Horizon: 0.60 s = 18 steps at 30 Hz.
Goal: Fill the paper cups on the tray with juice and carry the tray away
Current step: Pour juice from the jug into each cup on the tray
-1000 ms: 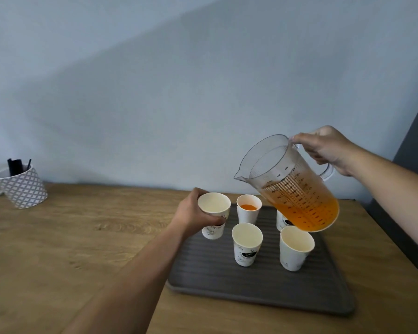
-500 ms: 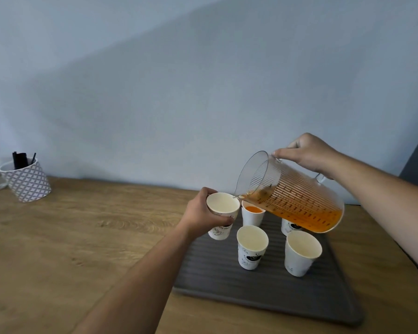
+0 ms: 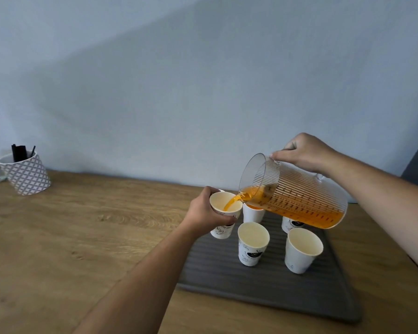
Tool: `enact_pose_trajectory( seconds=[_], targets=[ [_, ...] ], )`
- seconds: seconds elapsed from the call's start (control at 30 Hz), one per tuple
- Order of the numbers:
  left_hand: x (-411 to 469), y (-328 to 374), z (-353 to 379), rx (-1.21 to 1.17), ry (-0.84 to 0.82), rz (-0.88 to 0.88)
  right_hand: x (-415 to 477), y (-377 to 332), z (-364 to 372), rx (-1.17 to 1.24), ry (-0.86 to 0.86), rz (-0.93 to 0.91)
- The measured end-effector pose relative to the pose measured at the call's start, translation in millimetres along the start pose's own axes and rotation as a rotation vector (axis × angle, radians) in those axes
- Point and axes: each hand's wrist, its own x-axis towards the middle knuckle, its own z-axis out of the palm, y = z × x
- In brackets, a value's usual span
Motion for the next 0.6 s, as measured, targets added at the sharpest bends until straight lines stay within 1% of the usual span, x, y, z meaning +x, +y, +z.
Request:
enact_pose_trajectory(
  seconds=[0.27, 0.6],
  targets=[
    [-4, -6, 2, -0.009, 0.026, 0.0, -3, 0, 2, -0.043, -0.012, -0.007],
    [-6, -13, 5, -0.007, 0.01, -0.026, -5, 0, 3, -0.059, -0.019, -0.011]
  ],
)
